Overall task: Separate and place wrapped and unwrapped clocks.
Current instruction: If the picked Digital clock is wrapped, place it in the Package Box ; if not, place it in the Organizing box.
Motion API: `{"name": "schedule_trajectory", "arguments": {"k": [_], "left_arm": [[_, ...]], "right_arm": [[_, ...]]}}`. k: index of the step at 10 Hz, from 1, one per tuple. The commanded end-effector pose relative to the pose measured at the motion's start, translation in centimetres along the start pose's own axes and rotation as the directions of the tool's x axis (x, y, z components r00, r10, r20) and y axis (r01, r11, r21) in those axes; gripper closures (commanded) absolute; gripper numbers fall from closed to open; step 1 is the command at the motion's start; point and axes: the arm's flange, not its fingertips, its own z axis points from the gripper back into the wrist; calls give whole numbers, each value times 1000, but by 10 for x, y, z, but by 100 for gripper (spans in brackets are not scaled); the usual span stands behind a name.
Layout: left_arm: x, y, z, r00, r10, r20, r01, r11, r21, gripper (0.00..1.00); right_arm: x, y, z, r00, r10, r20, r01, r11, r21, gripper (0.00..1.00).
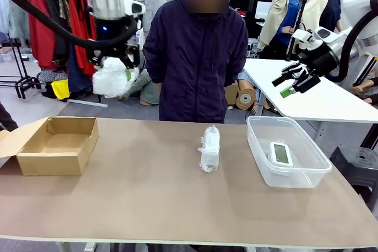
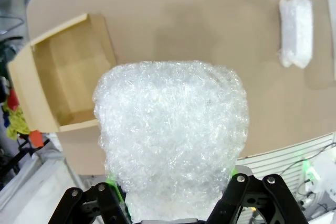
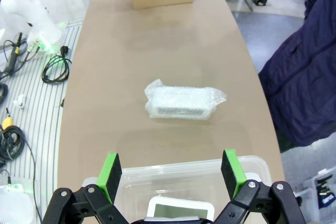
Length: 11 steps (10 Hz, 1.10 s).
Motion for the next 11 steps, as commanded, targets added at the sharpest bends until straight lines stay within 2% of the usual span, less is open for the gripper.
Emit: {"name": "schedule_trajectory", "arguments": {"k": [1,3,6,8,9,11], "left_arm": [[-16,36,7,999,-33,13,33,999,-15,100],[-21,76,3,1000,-30,6,30,999,-14,100],[-23,142,-12,997,72,15,-72,997,32,100],[-26,162,-35,981,193,21,-194,961,196,100],[-25,169,-44,980,199,25,-198,939,280,100],[-28,168,-53,981,190,31,-190,931,311,100]], "right_arm": [[-2,4,-1,1000,23,-18,-23,1000,-10,0],[-2,4,-1,1000,23,-18,-23,1000,-10,0],[-2,4,-1,1000,23,-18,-23,1000,-10,0],[-2,4,-1,1000,23,-18,-23,1000,-10,0],[-2,4,-1,1000,23,-18,-23,1000,-10,0],[-2,4,-1,1000,23,-18,-23,1000,-10,0]]}}
